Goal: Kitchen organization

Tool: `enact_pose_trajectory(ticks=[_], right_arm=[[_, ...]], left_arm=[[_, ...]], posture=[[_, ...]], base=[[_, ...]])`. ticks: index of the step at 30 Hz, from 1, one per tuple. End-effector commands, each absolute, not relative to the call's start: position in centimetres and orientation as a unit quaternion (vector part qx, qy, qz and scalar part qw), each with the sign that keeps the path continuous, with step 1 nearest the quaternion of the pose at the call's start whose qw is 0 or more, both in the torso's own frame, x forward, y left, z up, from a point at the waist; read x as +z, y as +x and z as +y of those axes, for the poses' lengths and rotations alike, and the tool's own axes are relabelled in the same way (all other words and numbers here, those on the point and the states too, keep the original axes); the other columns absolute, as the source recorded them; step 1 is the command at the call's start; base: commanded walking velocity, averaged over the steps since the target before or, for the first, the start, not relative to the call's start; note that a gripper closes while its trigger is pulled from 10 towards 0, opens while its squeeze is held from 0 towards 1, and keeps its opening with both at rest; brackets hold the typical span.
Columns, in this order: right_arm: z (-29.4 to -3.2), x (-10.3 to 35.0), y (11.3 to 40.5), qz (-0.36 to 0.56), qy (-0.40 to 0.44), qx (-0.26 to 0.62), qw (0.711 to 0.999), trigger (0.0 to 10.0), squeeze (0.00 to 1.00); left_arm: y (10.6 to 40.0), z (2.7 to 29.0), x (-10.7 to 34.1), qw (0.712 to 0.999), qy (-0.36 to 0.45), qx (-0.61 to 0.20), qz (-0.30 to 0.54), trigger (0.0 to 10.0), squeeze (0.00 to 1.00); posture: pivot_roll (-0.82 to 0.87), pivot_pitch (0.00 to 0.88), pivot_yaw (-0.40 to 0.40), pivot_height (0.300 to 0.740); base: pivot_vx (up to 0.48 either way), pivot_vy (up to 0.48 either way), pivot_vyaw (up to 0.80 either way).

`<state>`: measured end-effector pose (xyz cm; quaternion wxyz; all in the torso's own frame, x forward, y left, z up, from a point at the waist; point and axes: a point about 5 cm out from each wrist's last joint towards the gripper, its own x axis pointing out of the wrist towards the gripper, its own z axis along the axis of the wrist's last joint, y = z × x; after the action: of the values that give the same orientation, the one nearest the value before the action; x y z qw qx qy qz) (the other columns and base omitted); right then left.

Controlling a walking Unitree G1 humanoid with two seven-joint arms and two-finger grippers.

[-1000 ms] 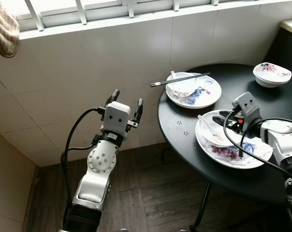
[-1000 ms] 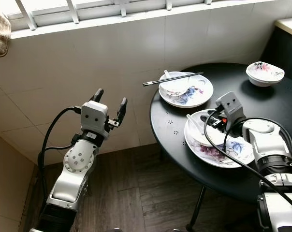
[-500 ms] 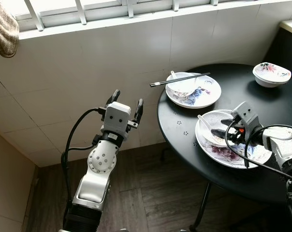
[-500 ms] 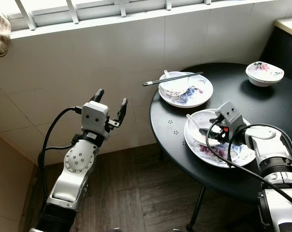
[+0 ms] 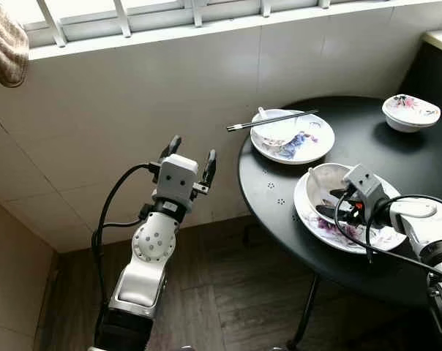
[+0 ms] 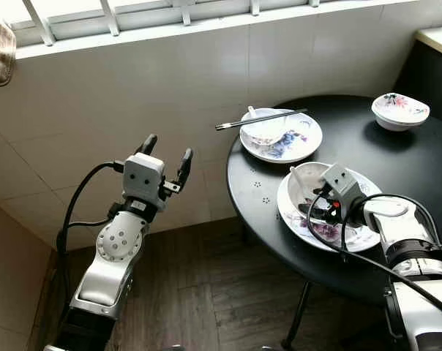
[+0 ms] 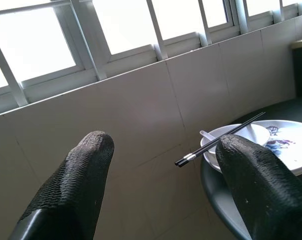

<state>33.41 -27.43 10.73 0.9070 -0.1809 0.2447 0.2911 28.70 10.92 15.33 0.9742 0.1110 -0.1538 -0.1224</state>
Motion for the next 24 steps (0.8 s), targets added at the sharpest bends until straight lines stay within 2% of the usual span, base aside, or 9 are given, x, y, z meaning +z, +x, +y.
enact_pose_trajectory(ticks=[1, 2, 14, 24], right_arm=[[-27.4, 10.9, 33.7, 0.249, -0.183, 0.282, 0.908, 3.7, 0.00], [-27.5, 10.9, 33.7, 0.249, -0.183, 0.275, 0.911, 0.0, 0.00], [-27.7, 11.9, 34.1, 0.218, -0.175, 0.265, 0.923, 0.0, 0.00], [-26.5, 14.9, 35.4, 0.142, -0.178, 0.288, 0.930, 0.0, 0.00]], left_arm=[[28.7, 11.0, 15.1, 0.973, 0.120, -0.125, -0.149, 10.0, 0.00], [28.7, 11.0, 15.1, 0.973, 0.121, -0.126, -0.148, 10.0, 0.00], [28.8, 10.9, 15.0, 0.973, 0.122, -0.130, -0.145, 10.0, 0.00], [28.8, 10.8, 14.9, 0.973, 0.121, -0.132, -0.143, 10.0, 0.00]], posture=[[-0.12, 0.000, 0.041, 0.740], [-0.12, 0.000, 0.041, 0.740], [-0.13, 0.000, 0.047, 0.740], [-0.14, 0.000, 0.046, 0.740]], base=[[0.000, 0.000, 0.00], [0.000, 0.000, 0.00], [0.000, 0.000, 0.00], [0.000, 0.000, 0.00]])
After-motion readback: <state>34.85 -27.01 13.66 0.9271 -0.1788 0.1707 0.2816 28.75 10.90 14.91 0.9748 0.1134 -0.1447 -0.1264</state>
